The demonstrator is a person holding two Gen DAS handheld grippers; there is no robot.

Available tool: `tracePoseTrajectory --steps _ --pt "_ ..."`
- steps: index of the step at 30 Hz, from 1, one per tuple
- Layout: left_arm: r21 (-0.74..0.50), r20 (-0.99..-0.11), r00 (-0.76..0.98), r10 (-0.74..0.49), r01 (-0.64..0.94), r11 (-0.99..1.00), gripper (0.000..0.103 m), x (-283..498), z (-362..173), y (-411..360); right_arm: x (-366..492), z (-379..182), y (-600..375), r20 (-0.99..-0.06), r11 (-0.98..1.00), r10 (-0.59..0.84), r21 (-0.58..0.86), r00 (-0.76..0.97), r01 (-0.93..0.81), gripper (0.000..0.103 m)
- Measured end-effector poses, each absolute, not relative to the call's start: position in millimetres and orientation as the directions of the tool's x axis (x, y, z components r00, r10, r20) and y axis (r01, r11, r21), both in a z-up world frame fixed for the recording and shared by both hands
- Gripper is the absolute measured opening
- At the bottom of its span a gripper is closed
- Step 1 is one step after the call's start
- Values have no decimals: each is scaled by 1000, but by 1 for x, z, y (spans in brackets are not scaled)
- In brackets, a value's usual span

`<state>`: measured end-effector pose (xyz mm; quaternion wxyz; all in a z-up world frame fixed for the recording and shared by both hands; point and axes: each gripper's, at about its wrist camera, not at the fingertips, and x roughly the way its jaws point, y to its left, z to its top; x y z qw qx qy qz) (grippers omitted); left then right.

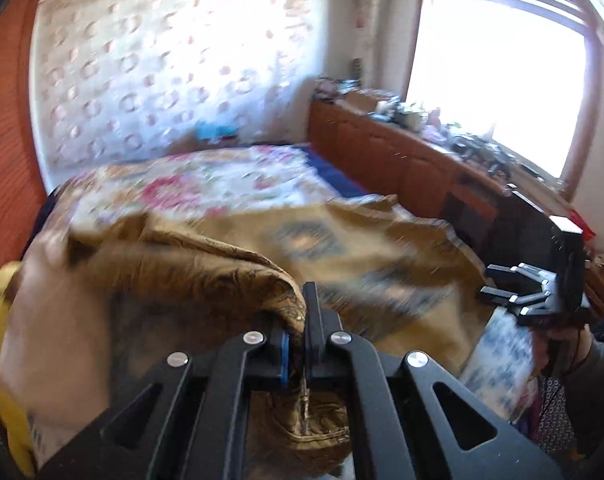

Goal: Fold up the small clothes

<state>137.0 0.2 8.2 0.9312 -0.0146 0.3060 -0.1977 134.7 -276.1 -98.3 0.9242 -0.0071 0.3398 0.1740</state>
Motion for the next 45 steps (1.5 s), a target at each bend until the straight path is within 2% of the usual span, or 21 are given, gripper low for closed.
tracePoseTrajectory --steps 8,12,13,17,28,45 --pt "-120 -553 646 -526 563 818 0 175 49 -121 132 -89 -313 -606 946 313 131 731 -297 84" --pt "-120 -588 581 -563 626 770 1 186 53 -164 130 -89 -327 -604 947 313 143 733 -287 84" --pt "-112 -615 546 -568 653 749 8 188 49 -175 130 -90 -329 -605 948 313 146 733 -284 84" --pt "-100 -661 505 -555 673 733 19 193 38 -192 128 -90 -337 -608 949 310 152 731 -276 84" --pt "-53 -638 589 -496 608 792 28 168 37 -135 133 -79 -325 -605 946 316 135 731 -296 84" --pt "-63 -677 654 -337 404 912 30 212 -36 3 210 -68 -209 -660 873 382 29 647 -486 84"
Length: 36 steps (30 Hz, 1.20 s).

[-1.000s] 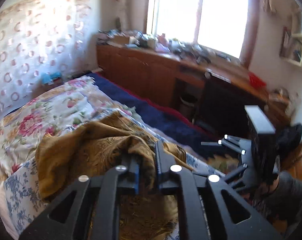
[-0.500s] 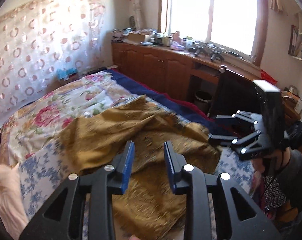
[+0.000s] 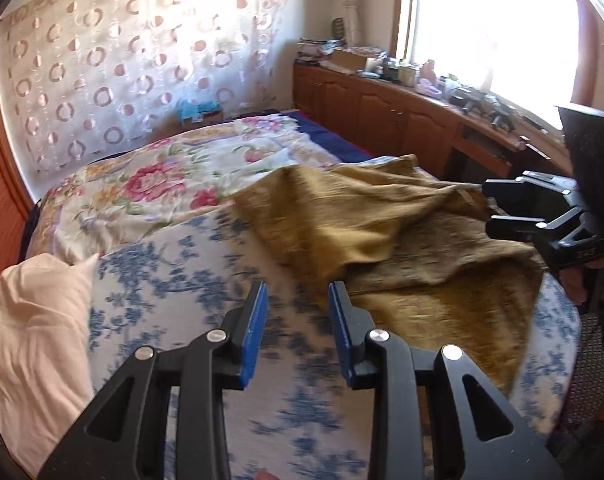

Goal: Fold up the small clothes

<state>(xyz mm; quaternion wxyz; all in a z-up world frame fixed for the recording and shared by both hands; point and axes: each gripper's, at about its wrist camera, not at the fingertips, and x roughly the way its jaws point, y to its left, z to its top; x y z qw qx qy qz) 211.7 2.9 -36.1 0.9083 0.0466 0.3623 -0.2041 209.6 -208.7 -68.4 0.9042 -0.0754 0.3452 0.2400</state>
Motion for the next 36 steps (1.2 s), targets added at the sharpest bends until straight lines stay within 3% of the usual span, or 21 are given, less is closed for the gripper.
tracePoseTrajectory --steps 11,27,30,36 --pt "-46 -741 617 -264 346 937 30 243 -88 36 243 -94 -110 -732 781 418 -12 538 -624 84" --pt "-30 -761 599 -251 354 935 32 241 -103 29 267 -129 -104 -794 778 346 -54 500 -625 84" --pt "-20 -761 600 -246 358 934 34 241 -103 28 267 -128 -103 -793 777 346 -58 502 -627 72" --pt "-25 -762 597 -252 362 932 36 241 -103 25 269 -126 -109 -797 792 323 -67 510 -607 18"
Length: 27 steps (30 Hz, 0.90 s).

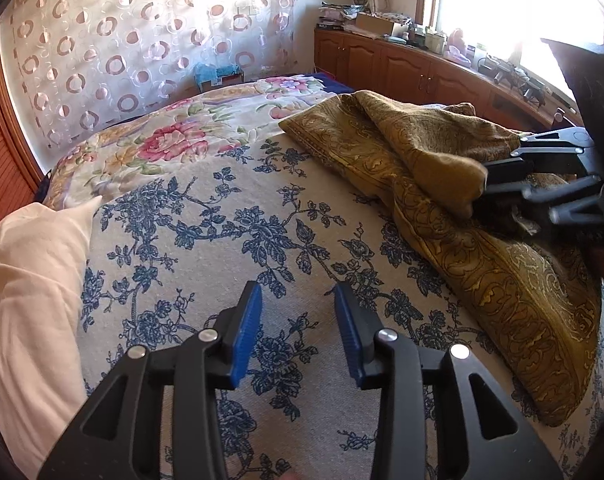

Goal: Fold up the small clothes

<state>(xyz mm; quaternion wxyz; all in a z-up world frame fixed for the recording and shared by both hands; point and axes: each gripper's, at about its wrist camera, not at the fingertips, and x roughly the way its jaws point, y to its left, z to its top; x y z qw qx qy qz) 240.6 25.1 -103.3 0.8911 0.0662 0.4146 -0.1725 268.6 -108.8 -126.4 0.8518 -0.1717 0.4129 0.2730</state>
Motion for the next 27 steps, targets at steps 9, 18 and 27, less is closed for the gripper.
tracePoseTrajectory --steps 9,18,27 --pt "-25 -761 598 -253 362 932 38 240 -103 24 265 -104 -131 -753 815 331 -75 568 -575 2" --pt "-21 -761 600 -249 360 933 39 242 -103 28 296 -57 -176 -662 873 214 -199 718 -444 1" --pt "-20 -761 600 -245 356 934 41 244 -104 33 377 -72 -251 -677 936 -56 -293 734 -198 4"
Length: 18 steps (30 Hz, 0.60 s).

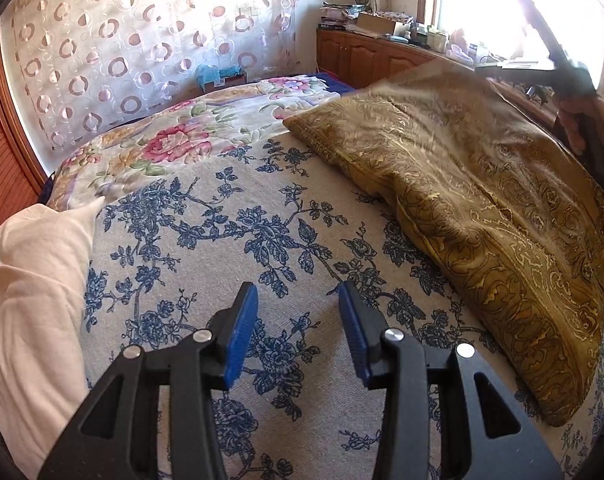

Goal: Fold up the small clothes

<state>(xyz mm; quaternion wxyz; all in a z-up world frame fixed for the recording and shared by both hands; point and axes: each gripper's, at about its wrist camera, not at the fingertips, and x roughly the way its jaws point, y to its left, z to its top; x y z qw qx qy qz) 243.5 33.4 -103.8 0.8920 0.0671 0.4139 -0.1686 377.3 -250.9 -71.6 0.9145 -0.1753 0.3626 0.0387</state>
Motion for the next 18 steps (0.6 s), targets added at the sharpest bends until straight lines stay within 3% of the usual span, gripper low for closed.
tracePoseTrajectory --steps 3,5,7,18 --pt "-18 -761 601 -244 356 934 41 243 -104 33 374 -70 -268 -679 953 -42 -248 732 -175 12" --pt "-23 -761 601 -245 352 936 41 243 -104 33 360 -66 -276 -674 962 2 -200 738 -185 41" --pt "-23 -761 602 -243 349 937 41 243 -103 34 340 -63 -283 -666 966 50 -156 745 -204 50" --pt "-43 -707 658 -261 329 943 41 205 -63 17 228 -79 -294 -710 944 224 -12 668 -330 52"
